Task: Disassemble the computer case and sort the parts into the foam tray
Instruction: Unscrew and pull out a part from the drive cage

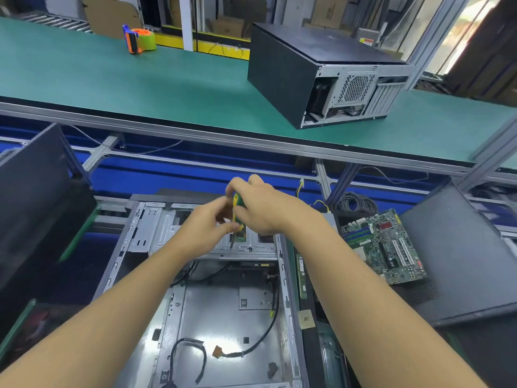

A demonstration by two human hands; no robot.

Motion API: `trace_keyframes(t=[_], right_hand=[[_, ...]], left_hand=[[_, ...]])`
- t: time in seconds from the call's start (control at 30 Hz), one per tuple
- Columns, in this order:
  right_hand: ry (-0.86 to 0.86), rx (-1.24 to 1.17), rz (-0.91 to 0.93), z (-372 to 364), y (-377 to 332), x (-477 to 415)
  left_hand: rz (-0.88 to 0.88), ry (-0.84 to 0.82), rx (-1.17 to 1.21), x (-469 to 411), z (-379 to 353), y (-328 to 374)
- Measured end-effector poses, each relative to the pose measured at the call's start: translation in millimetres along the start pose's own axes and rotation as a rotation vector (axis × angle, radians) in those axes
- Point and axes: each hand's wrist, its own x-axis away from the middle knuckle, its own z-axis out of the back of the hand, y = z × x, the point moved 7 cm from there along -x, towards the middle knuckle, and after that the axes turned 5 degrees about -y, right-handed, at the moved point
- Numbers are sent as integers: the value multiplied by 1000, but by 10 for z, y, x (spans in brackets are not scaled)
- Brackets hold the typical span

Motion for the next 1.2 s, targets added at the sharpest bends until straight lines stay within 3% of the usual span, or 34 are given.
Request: trace_keyframes(t=[0.1, 0.2, 0.43, 0.53, 0.7, 0.9, 1.0, 1.2], right_hand=[[152, -39, -150, 41, 45, -16], [256, 76, -231, 85, 52, -48], [144, -18, 48, 50, -131, -130], [61, 0, 56, 37, -128, -141], [-6, -60, 68, -18, -166, -136], [214, 132, -199, 87, -28, -114], [216, 40, -125, 74, -96, -129], [22, -121, 19, 6, -230, -136]], left_hand=[[23, 88, -45, 16, -36, 8], [30, 85, -73, 11, -91, 20], [48, -77, 103, -6, 13, 32], [77, -152, 165, 24, 40, -52], [104, -53, 95, 9, 82, -173], [140, -43, -59, -47, 8, -156], [99, -39, -96, -55, -15, -63], [49, -146, 142, 16, 29, 5]])
